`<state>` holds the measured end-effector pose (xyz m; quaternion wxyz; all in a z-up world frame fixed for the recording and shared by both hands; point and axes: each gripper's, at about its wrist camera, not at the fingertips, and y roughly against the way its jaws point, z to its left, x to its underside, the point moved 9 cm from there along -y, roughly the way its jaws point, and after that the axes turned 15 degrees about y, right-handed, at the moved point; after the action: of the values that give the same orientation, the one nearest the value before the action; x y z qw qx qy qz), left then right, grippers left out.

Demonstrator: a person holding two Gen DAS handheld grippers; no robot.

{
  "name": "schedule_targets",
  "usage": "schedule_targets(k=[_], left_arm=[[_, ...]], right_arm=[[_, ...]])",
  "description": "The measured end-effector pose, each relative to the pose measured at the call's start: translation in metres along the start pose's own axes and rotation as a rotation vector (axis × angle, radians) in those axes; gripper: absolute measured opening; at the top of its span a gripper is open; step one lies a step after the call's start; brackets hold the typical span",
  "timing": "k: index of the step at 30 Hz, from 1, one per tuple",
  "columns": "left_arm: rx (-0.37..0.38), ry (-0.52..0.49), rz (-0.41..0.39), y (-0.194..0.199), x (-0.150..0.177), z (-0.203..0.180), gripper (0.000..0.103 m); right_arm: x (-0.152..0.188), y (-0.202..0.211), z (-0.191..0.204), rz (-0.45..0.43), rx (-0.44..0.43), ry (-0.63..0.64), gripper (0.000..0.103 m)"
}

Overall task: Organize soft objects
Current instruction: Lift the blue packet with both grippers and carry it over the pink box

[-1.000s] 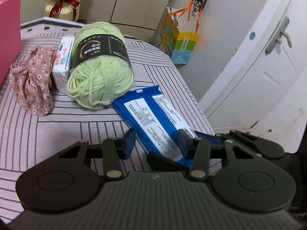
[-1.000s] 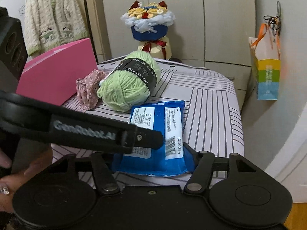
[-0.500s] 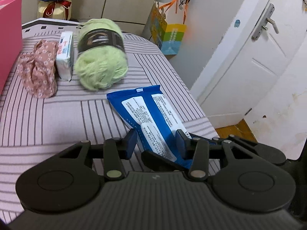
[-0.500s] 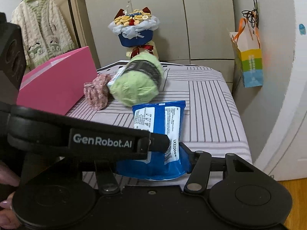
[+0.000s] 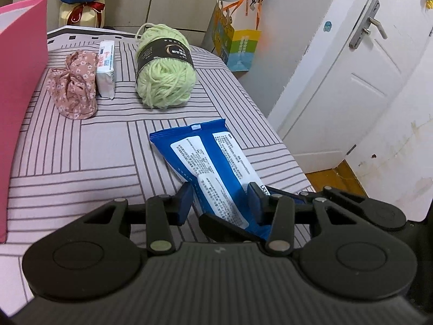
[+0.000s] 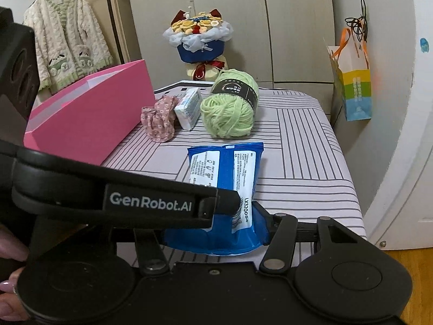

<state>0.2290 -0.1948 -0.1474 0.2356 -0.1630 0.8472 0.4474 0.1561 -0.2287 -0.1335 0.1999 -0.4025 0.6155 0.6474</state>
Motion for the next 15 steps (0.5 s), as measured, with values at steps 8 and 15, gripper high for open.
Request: schedule_targets(k=[8, 15], left_arm=[[-0.017, 0.015, 0.022, 0.031, 0.018, 0.007, 0.043], [-0.030, 0.034, 0.020, 0.063, 0.030, 0.022, 0.043]], right_arm=[[0.004, 0.019, 0.024, 0.019, -0.043, -0.015, 0.060], [0.003, 0.036, 0.054, 0.014, -0.104, -0.024, 0.060]])
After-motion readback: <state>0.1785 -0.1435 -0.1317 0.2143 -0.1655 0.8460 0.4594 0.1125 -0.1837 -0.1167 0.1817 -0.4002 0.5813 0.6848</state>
